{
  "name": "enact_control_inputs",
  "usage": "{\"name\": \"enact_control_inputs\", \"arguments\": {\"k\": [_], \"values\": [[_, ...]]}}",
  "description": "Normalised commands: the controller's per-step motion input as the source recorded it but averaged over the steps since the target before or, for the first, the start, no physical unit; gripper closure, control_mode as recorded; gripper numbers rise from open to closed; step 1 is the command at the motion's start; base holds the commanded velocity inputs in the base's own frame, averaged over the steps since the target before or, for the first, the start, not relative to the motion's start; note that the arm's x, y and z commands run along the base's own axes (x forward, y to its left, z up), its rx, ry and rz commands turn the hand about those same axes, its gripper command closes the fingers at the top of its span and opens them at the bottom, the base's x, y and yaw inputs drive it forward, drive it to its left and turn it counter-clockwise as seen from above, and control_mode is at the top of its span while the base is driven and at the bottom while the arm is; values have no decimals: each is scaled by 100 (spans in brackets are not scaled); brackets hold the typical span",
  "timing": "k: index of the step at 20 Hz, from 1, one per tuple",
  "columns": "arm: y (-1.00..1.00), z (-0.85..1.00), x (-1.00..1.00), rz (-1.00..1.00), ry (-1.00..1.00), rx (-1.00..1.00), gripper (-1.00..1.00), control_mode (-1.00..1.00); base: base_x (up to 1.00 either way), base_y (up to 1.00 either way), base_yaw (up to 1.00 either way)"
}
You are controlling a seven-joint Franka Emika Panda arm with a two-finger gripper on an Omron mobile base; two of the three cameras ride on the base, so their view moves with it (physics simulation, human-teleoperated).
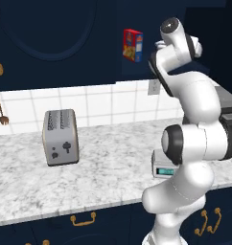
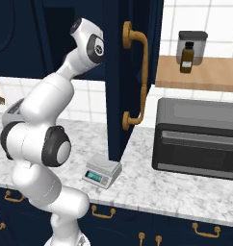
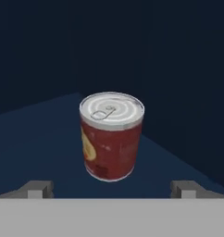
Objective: Pick the canned food and place it on the digital scale for weighing, and close the cabinet.
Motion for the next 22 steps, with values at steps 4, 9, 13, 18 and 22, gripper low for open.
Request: {"name": "enact_control_inputs", "arguments": {"k": [4,9,13,18,22], "values": [[-20,0,11,-9,0,0,-100,-100,0,0,0],[-13,0,20,-1,0,0,-100,-100,0,0,0],[-23,0,19,0,0,0,-100,-100,0,0,0],[-21,0,23,0,0,0,-100,-100,0,0,0],[-4,-2,24,0,0,0,-100,-100,0,0,0]]}}
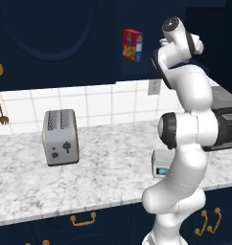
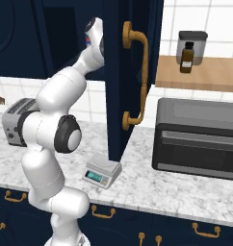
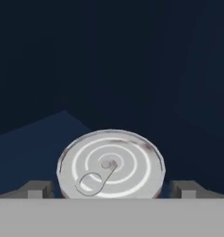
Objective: Pick the canned food and place it on the digital scale for weighing, and close the cabinet.
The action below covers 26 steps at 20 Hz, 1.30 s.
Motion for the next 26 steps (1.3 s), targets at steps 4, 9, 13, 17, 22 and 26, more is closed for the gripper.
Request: {"name": "enact_control_inputs", "arguments": {"k": [4,9,13,17,22,26], "values": [[0,-5,6,0,0,0,100,-100,0,0,0],[-10,-2,-1,0,0,0,100,-100,0,0,0],[24,-23,-72,3,-24,-1,100,-100,0,0,0],[92,-32,-100,8,-28,0,100,-100,0,0,0],[74,0,-100,11,-4,3,100,-100,0,0,0],[41,20,-100,10,-17,0,100,-100,0,0,0]]}}
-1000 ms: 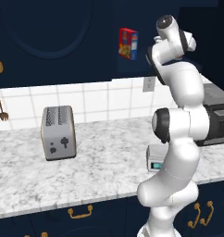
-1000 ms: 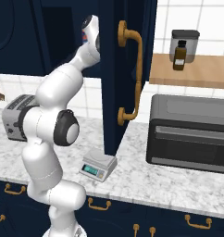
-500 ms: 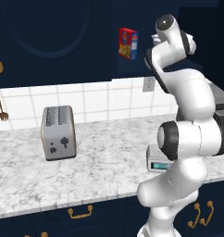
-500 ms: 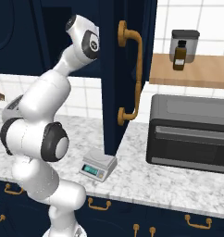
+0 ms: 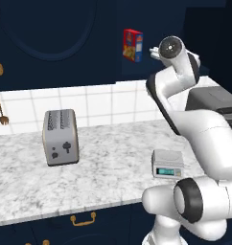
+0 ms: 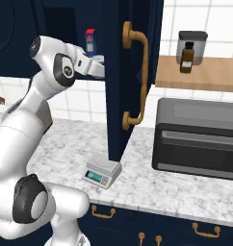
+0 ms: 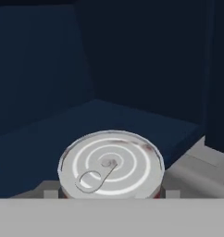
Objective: Pick the canned food and place it on the digital scale for weighing, and close the cabinet.
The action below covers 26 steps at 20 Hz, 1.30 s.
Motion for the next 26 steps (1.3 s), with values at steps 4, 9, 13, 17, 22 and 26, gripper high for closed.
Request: {"name": "enact_control_inputs", "arguments": {"k": [4,9,13,17,22,26], "values": [[4,7,-100,20,1,0,100,-100,0,0,0],[4,-11,-100,37,15,-3,100,-100,0,0,0],[19,-63,-59,52,20,-9,100,-100,0,0,0],[22,-98,-11,54,17,0,100,-100,0,0,0],[73,-100,0,48,0,0,100,-100,0,0,0],[65,-97,8,41,0,2,100,-100,0,0,0]]}}
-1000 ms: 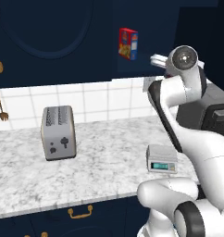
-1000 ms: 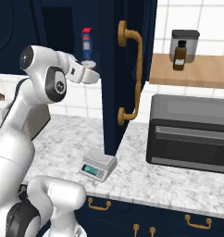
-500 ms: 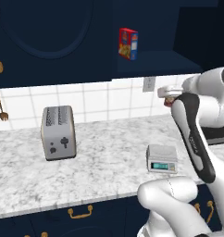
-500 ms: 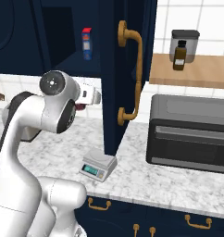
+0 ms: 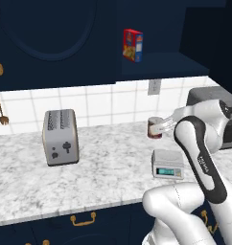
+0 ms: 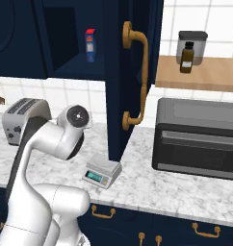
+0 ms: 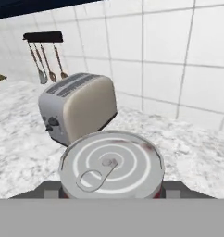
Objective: Pick the canned food and place it on the digital scale for weighing, and close the cabinet.
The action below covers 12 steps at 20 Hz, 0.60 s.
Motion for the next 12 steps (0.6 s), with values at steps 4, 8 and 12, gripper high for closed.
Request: {"name": "enact_control_inputs", "arguments": {"k": [4,8,12], "values": [[30,-87,6,39,-1,7,100,-100,0,0,0],[-25,-34,9,31,-1,5,100,-100,0,0,0],[-44,-17,18,25,0,6,100,-100,0,0,0]]}}
